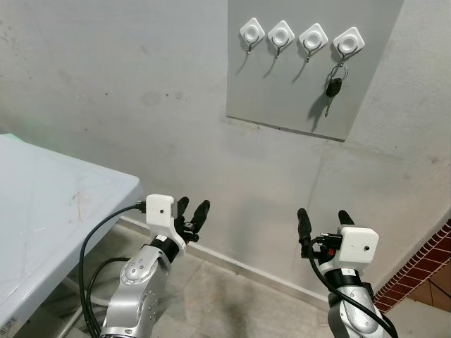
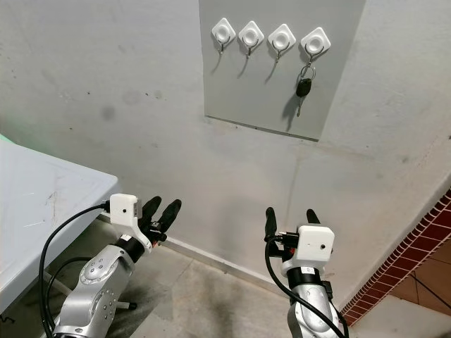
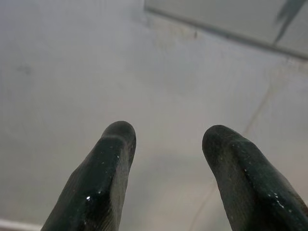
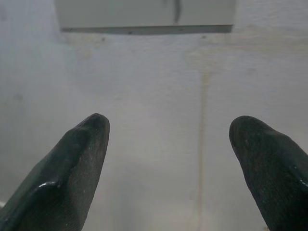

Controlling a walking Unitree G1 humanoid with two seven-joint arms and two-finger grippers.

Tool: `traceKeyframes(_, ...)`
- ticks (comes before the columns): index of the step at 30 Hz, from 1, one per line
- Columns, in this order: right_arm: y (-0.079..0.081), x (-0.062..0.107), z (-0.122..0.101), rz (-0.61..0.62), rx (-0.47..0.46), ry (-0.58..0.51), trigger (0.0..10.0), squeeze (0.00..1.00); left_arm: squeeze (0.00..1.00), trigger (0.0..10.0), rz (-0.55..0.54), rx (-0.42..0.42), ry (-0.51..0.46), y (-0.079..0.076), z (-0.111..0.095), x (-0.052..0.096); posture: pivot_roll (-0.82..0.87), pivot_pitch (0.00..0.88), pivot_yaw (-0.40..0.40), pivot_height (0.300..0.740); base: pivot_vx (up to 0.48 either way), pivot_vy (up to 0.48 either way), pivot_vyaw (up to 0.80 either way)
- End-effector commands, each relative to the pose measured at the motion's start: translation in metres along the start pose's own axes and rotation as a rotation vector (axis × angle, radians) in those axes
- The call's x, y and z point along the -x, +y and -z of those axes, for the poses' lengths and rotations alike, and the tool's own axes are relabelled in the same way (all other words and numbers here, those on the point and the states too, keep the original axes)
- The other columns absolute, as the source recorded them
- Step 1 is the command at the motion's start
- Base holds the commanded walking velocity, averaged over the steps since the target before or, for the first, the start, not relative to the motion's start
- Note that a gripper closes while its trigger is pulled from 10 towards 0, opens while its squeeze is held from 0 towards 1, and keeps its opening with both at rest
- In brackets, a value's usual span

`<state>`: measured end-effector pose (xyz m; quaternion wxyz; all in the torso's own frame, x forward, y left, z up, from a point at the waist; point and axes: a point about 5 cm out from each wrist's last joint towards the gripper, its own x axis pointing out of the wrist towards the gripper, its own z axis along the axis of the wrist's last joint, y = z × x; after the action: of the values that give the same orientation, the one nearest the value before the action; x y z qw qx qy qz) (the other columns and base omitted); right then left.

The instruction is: Hang keys on a hook

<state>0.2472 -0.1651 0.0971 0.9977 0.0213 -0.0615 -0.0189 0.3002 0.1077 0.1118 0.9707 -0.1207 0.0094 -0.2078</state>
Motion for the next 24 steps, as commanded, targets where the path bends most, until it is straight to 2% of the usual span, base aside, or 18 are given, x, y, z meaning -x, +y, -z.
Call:
traceKeyframes(1, -0.001, -0.004, -0.008, 0.000, 0.015, -0.020, 10.0, 0.00, 0.00, 10.0, -0.017, -0.003, -0.006, 0.005, -0.003, -0.001, -0.01, 0.045, 0.048, 0.740, 0.000, 0.000, 0.80)
traceKeyframes(8, -0.006, -0.007, -0.009, -0.011, 0.046, -0.014, 10.0, 0.00, 0.00, 10.0, -0.042, -0.014, -0.015, 0.011, -0.007, -0.005, -0.01, 0.046, 0.037, 0.740, 0.000, 0.000, 0.80)
traceKeyframes(16, -0.003, -0.010, -0.010, -0.034, 0.051, -0.012, 10.0, 0.00, 0.00, 10.0, -0.056, -0.027, -0.016, 0.017, -0.010, -0.003, 0.00, 0.046, 0.032, 0.740, 0.000, 0.000, 0.80)
traceKeyframes(24, -0.006, -0.012, -0.012, -0.050, 0.067, -0.013, 10.0, 0.00, 0.00, 10.0, -0.074, -0.042, -0.018, 0.023, -0.012, -0.004, 0.01, 0.046, 0.019, 0.740, 0.000, 0.000, 0.80)
